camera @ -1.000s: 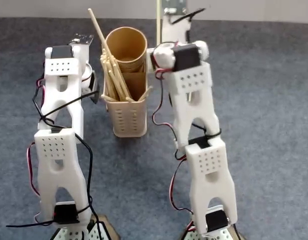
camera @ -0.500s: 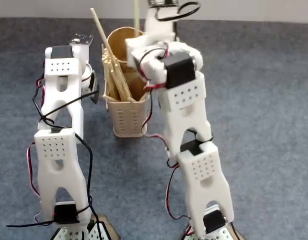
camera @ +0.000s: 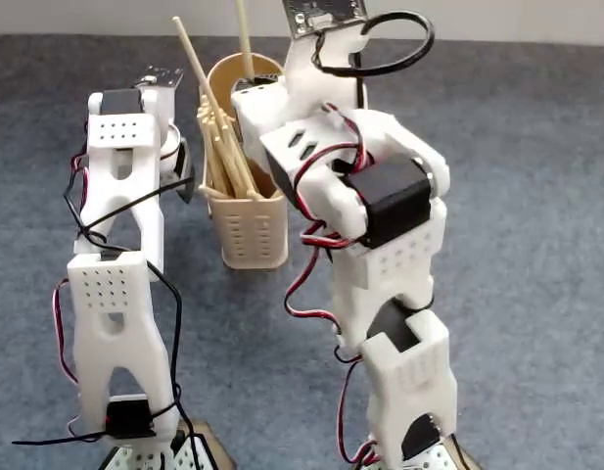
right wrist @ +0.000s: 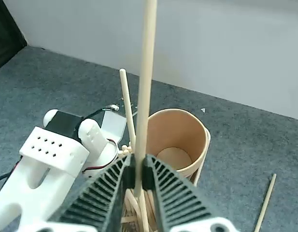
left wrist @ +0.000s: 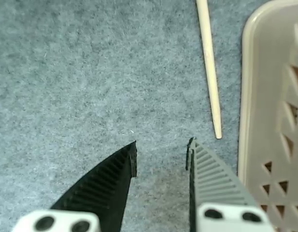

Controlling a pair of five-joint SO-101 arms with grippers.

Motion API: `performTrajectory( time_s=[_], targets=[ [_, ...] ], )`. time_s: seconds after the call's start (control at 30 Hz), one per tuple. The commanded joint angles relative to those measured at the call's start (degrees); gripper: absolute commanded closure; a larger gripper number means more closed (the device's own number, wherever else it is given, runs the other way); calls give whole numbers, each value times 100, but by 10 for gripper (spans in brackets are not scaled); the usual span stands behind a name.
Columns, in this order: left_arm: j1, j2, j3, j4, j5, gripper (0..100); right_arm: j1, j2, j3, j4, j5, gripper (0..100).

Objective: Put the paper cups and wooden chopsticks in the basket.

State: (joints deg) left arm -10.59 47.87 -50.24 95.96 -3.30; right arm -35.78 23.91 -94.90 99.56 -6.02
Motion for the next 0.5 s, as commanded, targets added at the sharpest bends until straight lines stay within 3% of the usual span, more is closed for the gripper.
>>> performTrajectory(
  time_s=[0.0, 0.23, 0.33, 0.47],
  targets=[
    [-4, -40, -171, -9, 0, 814, -92, 40, -655, -382, -97, 994],
    [-4, -31, -171, -44, 0, 812, -444, -1086, -189, 189, 404, 995],
    [31, -31, -171, -44, 0, 812, 66, -1859, 2070, 180, 360, 995],
    [31, 189, -215, -53, 0, 812, 57, -3134, 5270, 66, 360, 995]
  ],
)
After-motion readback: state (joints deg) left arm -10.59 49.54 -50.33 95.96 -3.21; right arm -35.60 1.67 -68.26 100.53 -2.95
